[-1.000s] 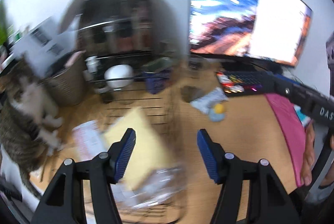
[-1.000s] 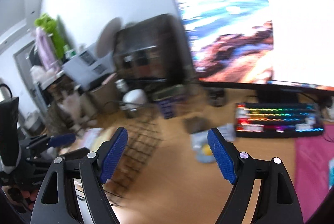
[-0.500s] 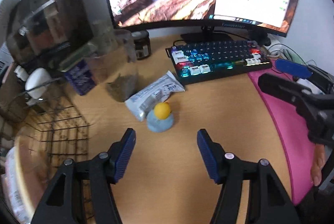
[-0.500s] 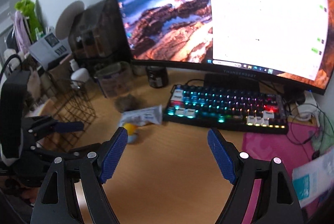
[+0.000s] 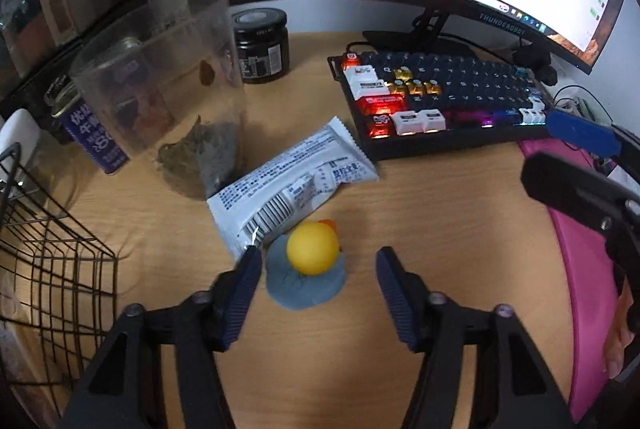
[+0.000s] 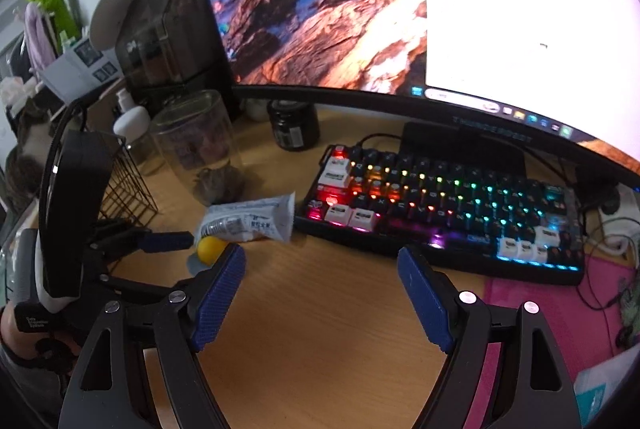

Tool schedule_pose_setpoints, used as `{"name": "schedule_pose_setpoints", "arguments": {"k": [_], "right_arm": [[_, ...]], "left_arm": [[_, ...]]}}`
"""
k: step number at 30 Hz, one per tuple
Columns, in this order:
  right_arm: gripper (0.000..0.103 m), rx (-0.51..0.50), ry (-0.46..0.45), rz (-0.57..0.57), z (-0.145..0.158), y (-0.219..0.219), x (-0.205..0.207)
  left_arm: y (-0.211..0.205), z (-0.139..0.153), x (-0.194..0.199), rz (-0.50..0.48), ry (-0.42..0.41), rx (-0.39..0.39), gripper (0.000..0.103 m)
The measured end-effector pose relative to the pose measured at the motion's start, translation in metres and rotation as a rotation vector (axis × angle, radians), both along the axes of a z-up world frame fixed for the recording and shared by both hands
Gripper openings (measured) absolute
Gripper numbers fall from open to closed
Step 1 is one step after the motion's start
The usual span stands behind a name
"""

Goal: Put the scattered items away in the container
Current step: 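Move both open tools back toward the duck toy and snack packet, then grasp the duck toy with the left tool while the right tool grasps the white snack packet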

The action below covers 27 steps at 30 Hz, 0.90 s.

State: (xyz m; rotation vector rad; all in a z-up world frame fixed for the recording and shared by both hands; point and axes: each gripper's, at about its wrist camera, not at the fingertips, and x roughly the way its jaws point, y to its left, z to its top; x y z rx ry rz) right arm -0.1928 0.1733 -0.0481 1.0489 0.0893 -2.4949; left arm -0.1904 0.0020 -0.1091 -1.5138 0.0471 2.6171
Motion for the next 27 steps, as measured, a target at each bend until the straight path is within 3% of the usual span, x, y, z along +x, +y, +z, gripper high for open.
{"name": "schedule_pose_setpoints", "arguments": {"k": [3, 10, 12, 13, 15, 18, 25, 27], "right_arm": [[0.081, 0.011, -0.002, 0.023, -0.004, -0.009, -0.010], [0.081, 0.021, -0.006, 0.137, -0.014, -0.033, -0.030], [0.076, 0.008, -0.019, 0.185, -0.018, -0.040, -0.036], [0.074, 0.008, -0.021, 0.211, -0.020, -0.045, -0.038], [0.065, 0.029, -0.016, 0.261, -0.026, -0.056, -0.043], [0.057, 0.043, -0.027, 0.309, -0.035, -0.071, -0.050], [0.050, 0.088, 0.021, 0.402, -0.049, -0.109, -0.053], [0.046, 0.107, -0.002, 0.427, -0.057, -0.119, -0.054]], "left_arm": [[-0.001, -0.002, -0.003, -0.007, -0.001, 0.001, 0.050], [-0.010, 0.000, 0.005, -0.015, -0.006, 0.019, 0.049], [-0.014, 0.001, 0.013, -0.010, -0.010, 0.020, 0.048], [-0.016, 0.002, 0.017, -0.006, -0.008, 0.022, 0.041], [-0.020, 0.005, 0.026, -0.002, -0.010, 0.018, 0.039], [-0.027, 0.004, 0.032, 0.006, -0.016, 0.017, 0.039], [-0.034, 0.002, 0.033, 0.021, -0.008, 0.034, 0.039], [-0.034, 0.002, 0.032, 0.023, -0.011, 0.033, 0.039]]}}
